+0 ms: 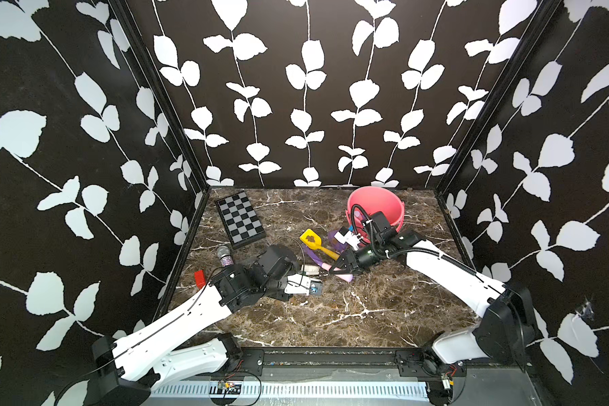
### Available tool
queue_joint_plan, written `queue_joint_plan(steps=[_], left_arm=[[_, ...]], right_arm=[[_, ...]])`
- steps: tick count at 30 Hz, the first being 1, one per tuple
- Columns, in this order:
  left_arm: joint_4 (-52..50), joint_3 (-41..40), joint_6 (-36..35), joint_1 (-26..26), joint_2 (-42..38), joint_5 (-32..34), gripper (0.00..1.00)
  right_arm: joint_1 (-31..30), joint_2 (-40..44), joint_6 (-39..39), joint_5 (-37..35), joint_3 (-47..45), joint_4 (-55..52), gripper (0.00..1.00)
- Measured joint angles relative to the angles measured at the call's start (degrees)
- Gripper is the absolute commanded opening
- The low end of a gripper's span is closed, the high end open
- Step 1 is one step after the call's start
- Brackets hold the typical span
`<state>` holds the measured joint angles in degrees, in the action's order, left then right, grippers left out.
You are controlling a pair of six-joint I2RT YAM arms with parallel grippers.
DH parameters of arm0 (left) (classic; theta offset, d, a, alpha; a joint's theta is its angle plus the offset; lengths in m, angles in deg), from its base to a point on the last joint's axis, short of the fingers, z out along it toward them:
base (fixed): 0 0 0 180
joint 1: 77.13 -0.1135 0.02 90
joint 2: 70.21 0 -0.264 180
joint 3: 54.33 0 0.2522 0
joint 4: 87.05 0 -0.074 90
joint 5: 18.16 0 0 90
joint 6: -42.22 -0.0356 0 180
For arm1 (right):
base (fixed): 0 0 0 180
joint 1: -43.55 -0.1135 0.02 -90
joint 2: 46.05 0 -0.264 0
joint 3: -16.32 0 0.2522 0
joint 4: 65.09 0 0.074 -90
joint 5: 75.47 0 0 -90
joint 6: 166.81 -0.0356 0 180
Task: Brush the soil off the hand trowel and place it into the bucket
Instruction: Brush off the soil from the hand trowel, then place the hand trowel in the bucket.
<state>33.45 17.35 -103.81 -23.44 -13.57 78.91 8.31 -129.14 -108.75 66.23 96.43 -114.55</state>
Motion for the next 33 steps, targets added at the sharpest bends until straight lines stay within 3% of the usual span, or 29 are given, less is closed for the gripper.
queue_joint_plan(steps=[9,14,21,28,33], left_arm=[[1.64,-2.32,-4.20,-0.02,-2.01,8.17,0.00],[2.64,-4.04,-6.56,-3.04,-3.65,12.79,0.00],[2.84,-4.17,-4.31,-5.60,-5.05,14.86,0.00],[5.35,-4.33,6.05,-6.27,-11.08,10.34,0.00],[8.63,-4.39,14.71,-6.29,-12.59,6.62,0.00]], right_arm=[[0.07,0.02,1.68,0.00,-1.86,-1.60,0.00],[0.07,0.90,3.04,0.90,-2.36,-3.28,0.00],[3.45,5.66,4.66,-0.76,-1.51,-6.60,0.00],[9.14,7.63,9.79,-12.33,11.67,-14.47,0.00],[11.19,4.31,15.89,-27.76,24.22,-20.13,0.00]])
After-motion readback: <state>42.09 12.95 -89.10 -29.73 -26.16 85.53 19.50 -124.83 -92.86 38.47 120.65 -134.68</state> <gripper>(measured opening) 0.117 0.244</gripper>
